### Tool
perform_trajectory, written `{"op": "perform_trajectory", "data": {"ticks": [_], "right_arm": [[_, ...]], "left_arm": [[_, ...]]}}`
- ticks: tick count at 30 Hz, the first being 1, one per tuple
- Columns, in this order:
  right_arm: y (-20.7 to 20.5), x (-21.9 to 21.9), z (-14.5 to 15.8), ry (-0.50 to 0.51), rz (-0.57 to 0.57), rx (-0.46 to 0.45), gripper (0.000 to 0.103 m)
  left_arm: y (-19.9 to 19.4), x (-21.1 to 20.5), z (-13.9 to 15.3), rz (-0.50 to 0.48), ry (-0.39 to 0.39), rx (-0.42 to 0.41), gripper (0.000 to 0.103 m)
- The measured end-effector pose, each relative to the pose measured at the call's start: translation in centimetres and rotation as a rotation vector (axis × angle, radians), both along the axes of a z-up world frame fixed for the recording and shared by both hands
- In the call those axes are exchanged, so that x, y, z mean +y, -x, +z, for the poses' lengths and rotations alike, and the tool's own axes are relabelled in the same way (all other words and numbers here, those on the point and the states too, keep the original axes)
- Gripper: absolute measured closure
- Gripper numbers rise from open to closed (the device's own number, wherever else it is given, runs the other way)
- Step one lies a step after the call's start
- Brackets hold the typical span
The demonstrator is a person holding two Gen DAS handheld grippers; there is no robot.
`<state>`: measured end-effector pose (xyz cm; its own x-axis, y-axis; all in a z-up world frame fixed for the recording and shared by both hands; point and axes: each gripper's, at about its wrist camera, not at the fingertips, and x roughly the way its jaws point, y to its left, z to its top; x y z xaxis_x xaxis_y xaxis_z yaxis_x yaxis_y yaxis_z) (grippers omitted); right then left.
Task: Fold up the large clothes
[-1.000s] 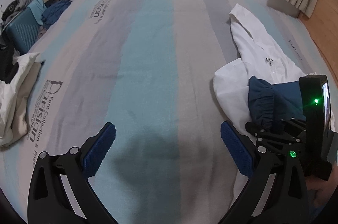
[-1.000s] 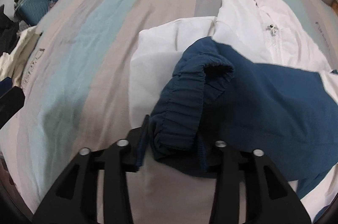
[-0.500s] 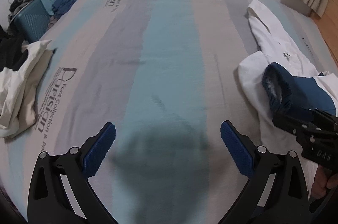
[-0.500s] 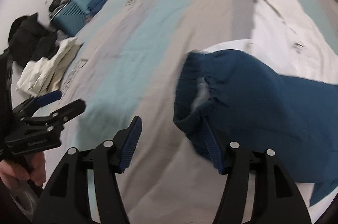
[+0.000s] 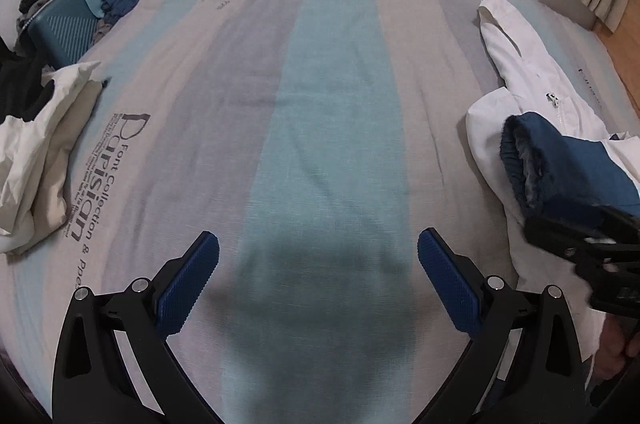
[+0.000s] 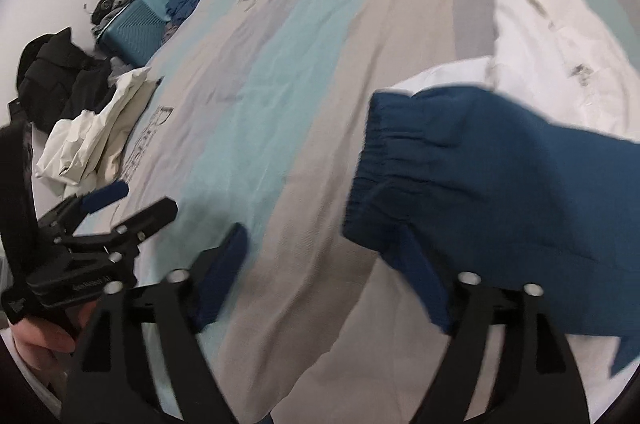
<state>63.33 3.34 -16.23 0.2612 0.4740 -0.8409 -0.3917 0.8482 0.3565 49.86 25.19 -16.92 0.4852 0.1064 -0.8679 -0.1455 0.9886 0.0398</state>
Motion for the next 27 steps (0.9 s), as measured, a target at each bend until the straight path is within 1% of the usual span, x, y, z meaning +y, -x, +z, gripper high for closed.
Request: {"op": "perform_trajectory", "data": {"ticks": [1, 4, 8, 10, 14, 15, 20, 24, 27], "right_arm": [[0.0, -0.4, 0.8, 0.005, -0.017, -0.013, 0.016], [-0.4, -1.6, 2.9, 0.011, -0.062, -0.035, 0.011], [-1.2, -4.6, 5.6, 0.031, -0.124, -0.089, 0.009], [-1.7, -6.2, 6.3, 0.05, -0.139, -0.111, 0.009], [-3.6, -10.9, 7.1, 0.129, -0.162, -0.173, 0.009], [-4.4, -12.4, 7.2, 0.147, -0.165, -0.185, 0.009], [-8.6, -18.3, 7.7, 0.225, -0.171, -0.211, 0.009], [-12.7, -21.8, 8.2, 0.257, -0.161, -0.229, 0.009], [-17.3, -24.0, 8.2, 0.276, -0.145, -0.239, 0.009]], "left_arm": [[0.0, -0.1, 0.1, -0.001, 0.004, 0.001, 0.006], [-0.3, -0.5, 0.6, -0.007, 0.02, 0.003, 0.006], [-1.1, -1.9, 1.5, -0.032, 0.032, -0.004, 0.006], [-2.1, -3.3, 1.9, -0.059, 0.034, -0.014, 0.006], [-4.8, -6.7, 2.8, -0.119, 0.033, -0.029, 0.006], [-5.7, -7.7, 3.1, -0.133, 0.046, -0.034, 0.006], [-10.4, -11.7, 3.5, -0.163, 0.121, -0.004, 0.006], [-15.6, -15.6, 3.5, -0.228, 0.118, 0.014, 0.006], [-19.9, -18.2, 3.1, -0.283, 0.115, 0.026, 0.006]]}}
